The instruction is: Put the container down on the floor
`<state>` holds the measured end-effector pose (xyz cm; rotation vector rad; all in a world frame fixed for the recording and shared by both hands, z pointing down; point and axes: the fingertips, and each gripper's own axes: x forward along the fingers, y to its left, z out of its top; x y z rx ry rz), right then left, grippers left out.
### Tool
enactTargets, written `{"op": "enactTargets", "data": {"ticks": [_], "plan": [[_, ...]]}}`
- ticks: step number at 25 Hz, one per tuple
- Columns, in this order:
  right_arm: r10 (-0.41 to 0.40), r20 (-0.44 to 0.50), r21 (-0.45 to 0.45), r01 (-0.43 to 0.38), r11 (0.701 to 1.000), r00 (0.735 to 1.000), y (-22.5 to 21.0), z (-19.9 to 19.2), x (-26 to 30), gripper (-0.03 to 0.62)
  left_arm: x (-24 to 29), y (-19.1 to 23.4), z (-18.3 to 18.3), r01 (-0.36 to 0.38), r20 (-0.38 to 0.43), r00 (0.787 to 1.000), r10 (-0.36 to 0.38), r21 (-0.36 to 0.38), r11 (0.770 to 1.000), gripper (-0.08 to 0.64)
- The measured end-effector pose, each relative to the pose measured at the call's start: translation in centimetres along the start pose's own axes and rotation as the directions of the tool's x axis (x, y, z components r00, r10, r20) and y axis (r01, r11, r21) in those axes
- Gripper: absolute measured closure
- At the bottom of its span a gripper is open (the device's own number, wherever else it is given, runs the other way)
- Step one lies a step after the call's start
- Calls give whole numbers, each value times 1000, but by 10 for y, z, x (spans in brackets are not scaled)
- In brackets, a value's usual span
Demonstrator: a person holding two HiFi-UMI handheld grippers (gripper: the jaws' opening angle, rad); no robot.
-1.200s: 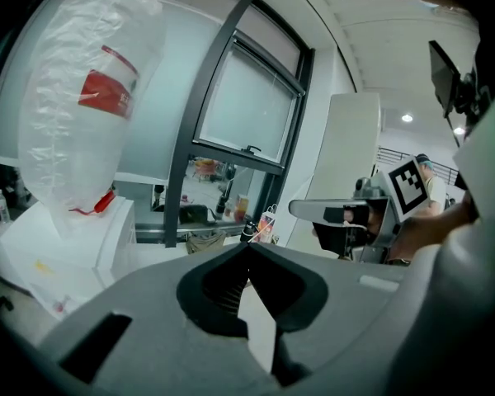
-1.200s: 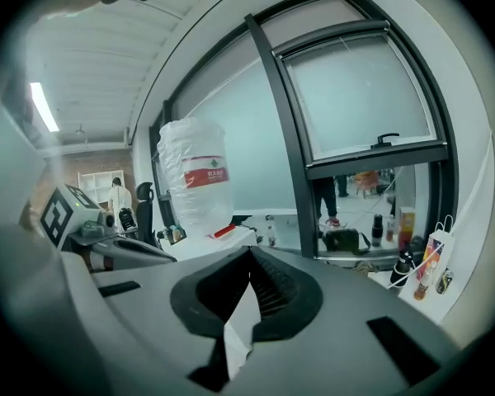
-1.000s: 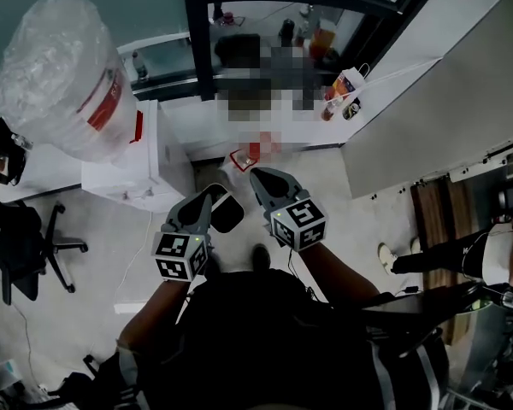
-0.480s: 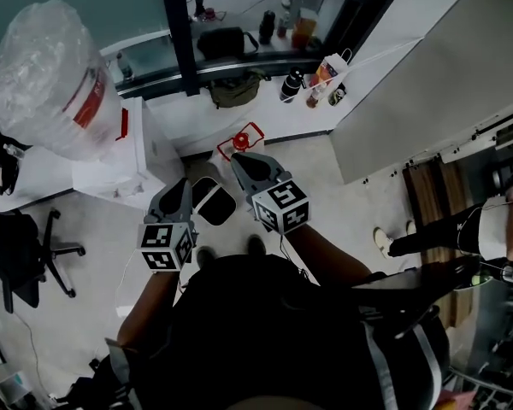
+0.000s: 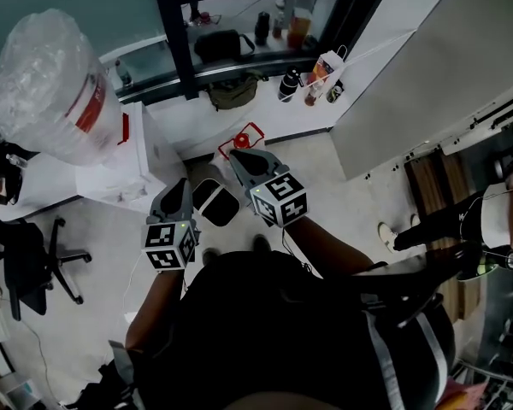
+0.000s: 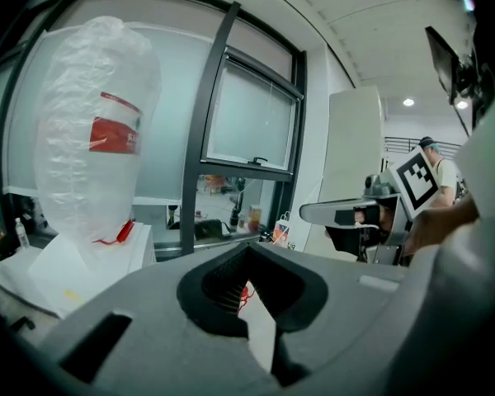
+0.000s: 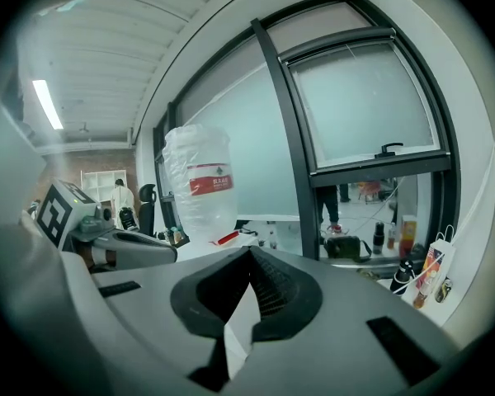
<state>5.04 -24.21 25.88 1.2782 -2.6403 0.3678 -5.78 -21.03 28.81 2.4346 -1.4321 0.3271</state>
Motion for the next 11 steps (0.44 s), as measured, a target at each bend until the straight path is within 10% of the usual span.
{"op": "enactTargets", "data": {"ticks": [11], "plan": [[-3, 8, -41, 4, 999, 1000, 10, 8, 1, 584, -6, 1, -3, 9, -9, 1000, -10, -21, 1000, 551]]}}
